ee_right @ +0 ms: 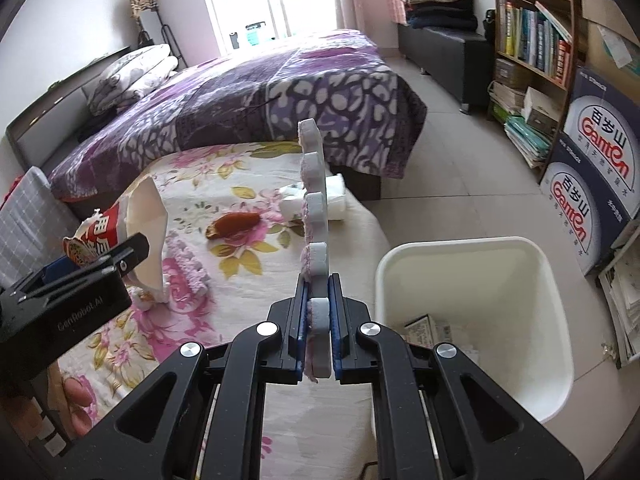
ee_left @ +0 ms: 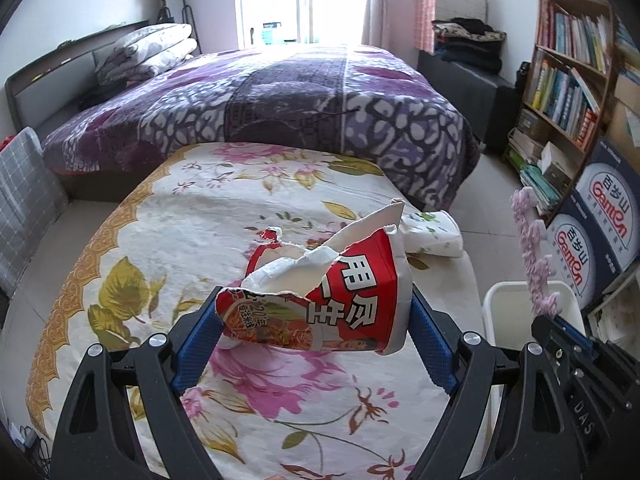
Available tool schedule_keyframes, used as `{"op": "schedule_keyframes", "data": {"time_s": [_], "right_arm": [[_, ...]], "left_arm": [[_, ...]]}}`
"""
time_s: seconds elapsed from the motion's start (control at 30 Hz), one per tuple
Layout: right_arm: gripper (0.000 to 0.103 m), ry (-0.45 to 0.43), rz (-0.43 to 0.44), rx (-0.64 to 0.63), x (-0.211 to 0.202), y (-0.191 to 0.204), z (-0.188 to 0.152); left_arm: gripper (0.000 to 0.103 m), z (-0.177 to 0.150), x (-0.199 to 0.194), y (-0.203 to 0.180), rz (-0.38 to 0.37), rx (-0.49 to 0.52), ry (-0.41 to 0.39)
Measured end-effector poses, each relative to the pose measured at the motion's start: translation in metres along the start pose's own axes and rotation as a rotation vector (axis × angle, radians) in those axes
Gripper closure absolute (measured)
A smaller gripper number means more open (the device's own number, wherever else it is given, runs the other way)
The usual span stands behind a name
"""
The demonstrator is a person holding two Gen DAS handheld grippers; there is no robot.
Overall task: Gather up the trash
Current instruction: 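Carry the pink strip into the bin and open the right gripper while the left carries the red cup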
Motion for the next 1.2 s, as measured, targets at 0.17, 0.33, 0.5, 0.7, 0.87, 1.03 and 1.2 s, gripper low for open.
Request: {"op": "schedule_keyframes", "data": {"time_s": [0.17, 0.33, 0.5, 0.7, 0.87, 1.03, 1.2], "right_arm": [[0.094, -0.007, -0.022, 0.025, -0.003, -0.017, 0.005], [0.094, -0.013, -0.045, 0.047, -0.006, -0.033, 0.009], [0.094, -0.016, -0.072, 0.065, -0.008, -0.050, 0.012], [0.094, -0.019, -0.127, 0.098, -0.010, -0.079, 0.017], [0.093, -0.006, -0.190, 0.150, -0.008, -0.110, 0.018], [0.082, -0.001, -0.261, 0.204, -0.011, -0.143, 0.017], [0.044, -0.046, -0.315, 0.235, -0.021, -0.166, 0.023]], "left_arm": [[0.019, -0.001, 0.001, -0.014, -0.013, 0.020, 0.002], [0.019, 0.000, 0.002, -0.029, -0.031, 0.034, 0.001], [0.019, 0.000, 0.003, -0.047, -0.049, 0.059, 0.004], [0.019, 0.001, 0.004, -0.066, -0.071, 0.078, 0.005], [0.019, 0.001, 0.005, -0.083, -0.094, 0.093, 0.007], [0.019, 0.003, 0.005, -0.103, -0.121, 0.110, 0.005], [0.019, 0.004, 0.004, -0.125, -0.147, 0.132, 0.003]]}}
Point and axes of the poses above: each gripper's, at about its wrist camera, not at the fingertips, and x roughly the way its jaws point, y to its left, z to its top, the point moved 8 cm from there along x, roughly the way its jaws point, and after that the axes turned 13 degrees about x, right-handed, at the moved point
